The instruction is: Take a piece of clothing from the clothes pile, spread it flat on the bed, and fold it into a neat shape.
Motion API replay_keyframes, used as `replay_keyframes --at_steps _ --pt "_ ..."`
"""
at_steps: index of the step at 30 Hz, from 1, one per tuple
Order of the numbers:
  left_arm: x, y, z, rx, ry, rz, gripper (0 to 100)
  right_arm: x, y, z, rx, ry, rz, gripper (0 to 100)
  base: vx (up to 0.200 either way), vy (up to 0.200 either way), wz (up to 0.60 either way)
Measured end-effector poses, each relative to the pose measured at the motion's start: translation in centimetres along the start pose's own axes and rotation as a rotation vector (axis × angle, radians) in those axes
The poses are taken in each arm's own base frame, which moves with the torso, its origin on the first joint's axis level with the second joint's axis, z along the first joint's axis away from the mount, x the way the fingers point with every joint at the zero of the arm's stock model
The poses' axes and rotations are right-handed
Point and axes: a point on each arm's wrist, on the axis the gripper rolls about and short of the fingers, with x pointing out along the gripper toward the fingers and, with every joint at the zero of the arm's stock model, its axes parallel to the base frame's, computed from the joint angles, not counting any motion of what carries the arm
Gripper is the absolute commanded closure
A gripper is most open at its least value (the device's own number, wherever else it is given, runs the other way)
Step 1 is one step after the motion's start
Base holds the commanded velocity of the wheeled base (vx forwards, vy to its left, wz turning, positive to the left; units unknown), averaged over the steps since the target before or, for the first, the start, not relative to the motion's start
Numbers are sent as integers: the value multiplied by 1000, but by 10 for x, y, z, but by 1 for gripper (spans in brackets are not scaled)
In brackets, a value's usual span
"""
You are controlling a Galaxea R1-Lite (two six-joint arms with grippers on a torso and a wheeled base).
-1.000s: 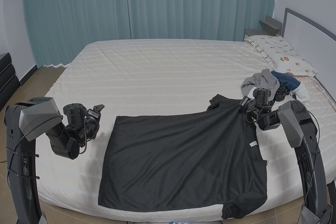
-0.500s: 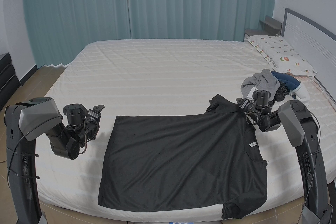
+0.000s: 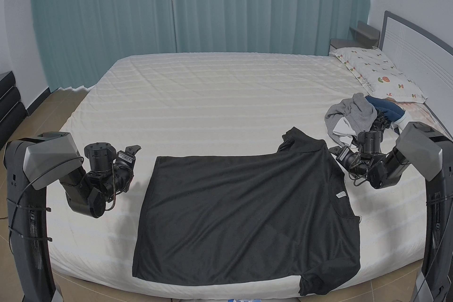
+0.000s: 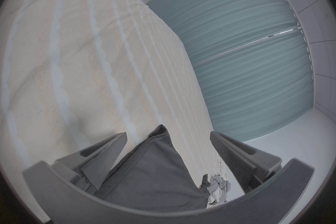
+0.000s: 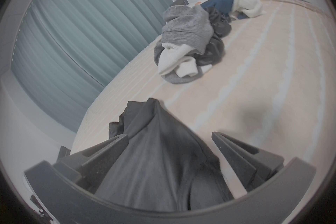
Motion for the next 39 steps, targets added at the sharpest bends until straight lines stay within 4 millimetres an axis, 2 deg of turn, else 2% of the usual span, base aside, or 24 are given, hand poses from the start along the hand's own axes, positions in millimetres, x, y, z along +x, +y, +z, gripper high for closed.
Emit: replay_keyframes --at_steps 13,22,25,29,39 --pt "-25 -3 -24 55 73 34 0 -115 -30 -38 78 210 83 0 -200 0 0" --pt "-77 8 -47 95 179 133 0 -175 -46 -58 85 202 240 0 0 0 0" --pt "-93 12 -55 109 221 161 0 -185 -55 -68 83 247 229 0 0 0 0" --pt "-107 15 -61 117 265 180 0 -189 -64 -78 51 294 197 0 0 0 0" --pt "-114 18 -65 123 301 187 0 -192 -77 -95 -31 371 148 0 0 0 0"
